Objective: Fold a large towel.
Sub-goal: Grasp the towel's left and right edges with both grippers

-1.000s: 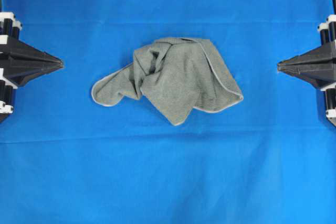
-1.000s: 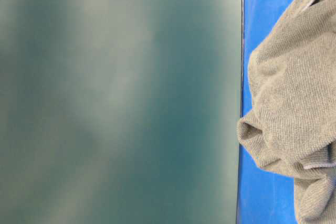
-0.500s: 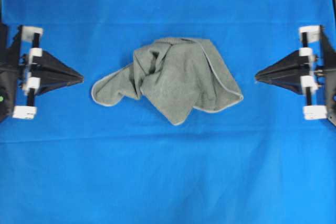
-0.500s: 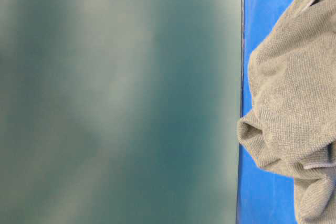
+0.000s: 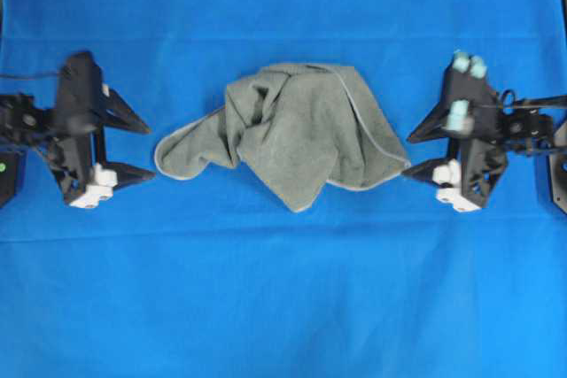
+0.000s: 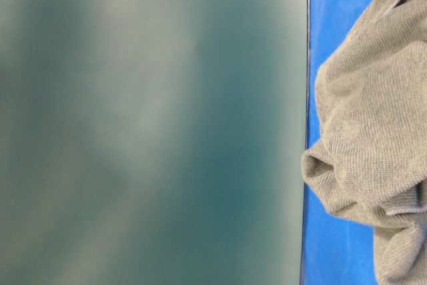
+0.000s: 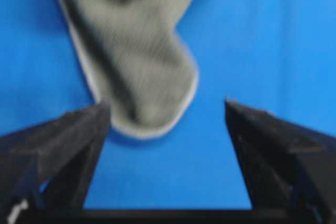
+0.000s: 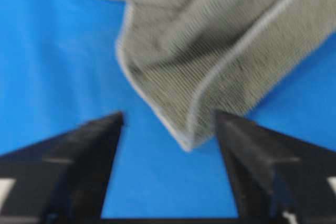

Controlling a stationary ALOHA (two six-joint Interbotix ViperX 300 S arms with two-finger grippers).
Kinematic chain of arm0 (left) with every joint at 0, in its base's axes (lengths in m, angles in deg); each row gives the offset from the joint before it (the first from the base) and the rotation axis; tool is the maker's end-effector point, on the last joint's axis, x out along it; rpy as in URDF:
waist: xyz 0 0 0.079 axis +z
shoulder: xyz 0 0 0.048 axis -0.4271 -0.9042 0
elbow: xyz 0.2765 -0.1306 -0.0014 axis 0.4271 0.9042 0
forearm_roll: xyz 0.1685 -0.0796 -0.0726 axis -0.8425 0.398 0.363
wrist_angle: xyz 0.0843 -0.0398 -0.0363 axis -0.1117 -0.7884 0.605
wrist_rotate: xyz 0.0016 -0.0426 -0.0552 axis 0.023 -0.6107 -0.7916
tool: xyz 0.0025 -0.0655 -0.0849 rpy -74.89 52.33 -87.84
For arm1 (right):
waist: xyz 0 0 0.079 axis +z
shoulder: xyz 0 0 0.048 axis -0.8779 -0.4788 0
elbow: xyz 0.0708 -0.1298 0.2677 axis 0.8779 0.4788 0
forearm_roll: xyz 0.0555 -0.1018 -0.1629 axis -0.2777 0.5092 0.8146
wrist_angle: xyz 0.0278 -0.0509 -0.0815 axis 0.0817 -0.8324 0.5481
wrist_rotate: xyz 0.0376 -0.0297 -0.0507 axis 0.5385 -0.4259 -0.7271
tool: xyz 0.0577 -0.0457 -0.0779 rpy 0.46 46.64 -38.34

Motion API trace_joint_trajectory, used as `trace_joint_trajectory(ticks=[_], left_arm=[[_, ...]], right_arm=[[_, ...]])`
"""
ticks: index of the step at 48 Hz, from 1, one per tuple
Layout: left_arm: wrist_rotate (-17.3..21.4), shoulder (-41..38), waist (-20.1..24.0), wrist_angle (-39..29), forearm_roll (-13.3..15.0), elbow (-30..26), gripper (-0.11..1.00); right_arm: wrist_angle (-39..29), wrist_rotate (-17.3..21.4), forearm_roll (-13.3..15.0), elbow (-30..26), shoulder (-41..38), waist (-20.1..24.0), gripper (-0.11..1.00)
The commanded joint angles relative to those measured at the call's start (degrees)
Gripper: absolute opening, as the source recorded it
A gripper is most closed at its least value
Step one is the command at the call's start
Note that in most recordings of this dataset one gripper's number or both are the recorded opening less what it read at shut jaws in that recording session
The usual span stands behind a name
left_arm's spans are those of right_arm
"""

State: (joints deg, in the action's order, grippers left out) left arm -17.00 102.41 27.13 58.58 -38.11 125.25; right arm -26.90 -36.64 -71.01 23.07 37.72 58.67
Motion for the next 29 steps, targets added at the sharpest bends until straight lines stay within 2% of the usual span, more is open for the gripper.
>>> trace_joint_trajectory(ticks=[1,5,12,22,26,29], left_arm=[[0.1,-3.8,0.2,0.9,-0.2,-1.4,0.83],[0.4,-8.0,-0.4,1.7,-0.4,-2.9,0.79],[1.8,-14.8,-0.7,4.1,-0.9,-4.9,0.79],[8.0,-20.0,-0.4,5.3,-0.9,-6.9,0.78],[10.3,-20.4,-0.3,2.7,-0.9,-7.6,0.72],[11.3,-20.3,0.0,1.0,-0.9,-7.9,0.56]], right_arm=[[1.1,0.2,-0.2,-1.3,-3.9,-1.7,0.66],[2.4,0.1,-0.2,-1.8,-7.3,-2.6,0.63],[4.0,0.1,-0.1,-3.1,-11.1,-2.7,0.63],[4.4,0.1,-0.1,-4.0,-14.7,-3.3,0.61],[4.4,0.1,0.0,-4.2,-14.8,-3.3,0.5],[4.5,0.0,0.1,-4.4,-14.7,-3.3,0.35]])
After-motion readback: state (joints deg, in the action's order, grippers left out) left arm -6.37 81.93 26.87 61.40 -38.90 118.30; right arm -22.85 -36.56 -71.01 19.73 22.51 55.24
